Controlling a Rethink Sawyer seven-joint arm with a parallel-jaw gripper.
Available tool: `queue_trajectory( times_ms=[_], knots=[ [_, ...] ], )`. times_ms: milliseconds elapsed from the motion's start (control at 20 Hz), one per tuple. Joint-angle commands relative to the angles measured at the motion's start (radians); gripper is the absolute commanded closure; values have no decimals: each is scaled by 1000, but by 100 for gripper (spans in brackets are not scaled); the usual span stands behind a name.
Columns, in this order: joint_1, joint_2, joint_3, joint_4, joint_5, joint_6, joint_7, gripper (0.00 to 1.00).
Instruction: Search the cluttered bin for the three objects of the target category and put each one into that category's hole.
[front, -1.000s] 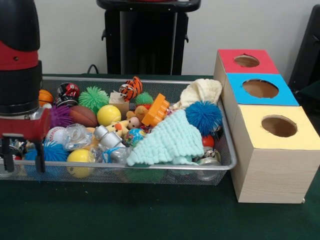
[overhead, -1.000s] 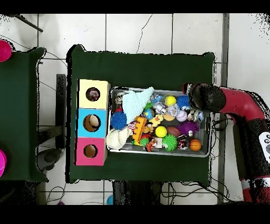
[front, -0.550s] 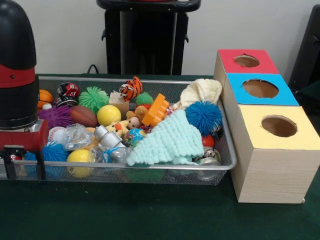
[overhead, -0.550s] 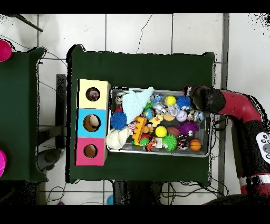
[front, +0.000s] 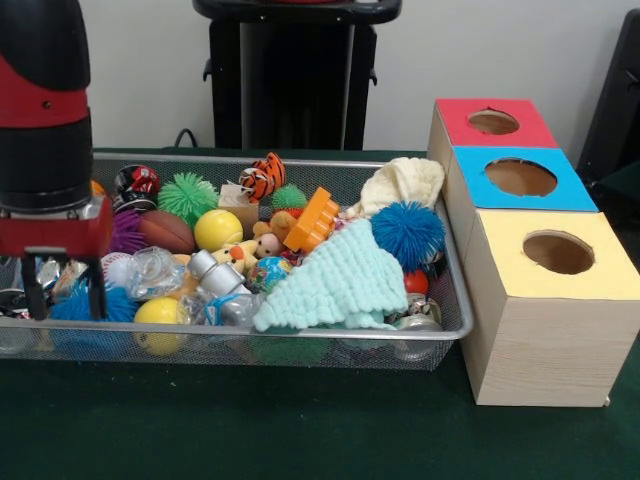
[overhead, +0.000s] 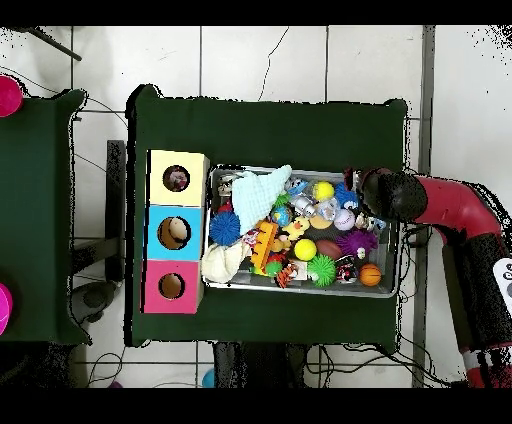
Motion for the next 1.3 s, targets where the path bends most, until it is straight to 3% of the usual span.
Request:
queue_trajectory(
  times_ms=[50, 400, 750, 1300],
  knots=[
    [-4, -77, -36, 196, 8, 108, -122, 0],
    [-7, -67, -50, 214, -12, 84, -105, 0],
    [-24, 92, -65, 143, -97, -31, -138, 0],
    [-55, 143, -66, 114, -150, -69, -153, 0]
  ],
)
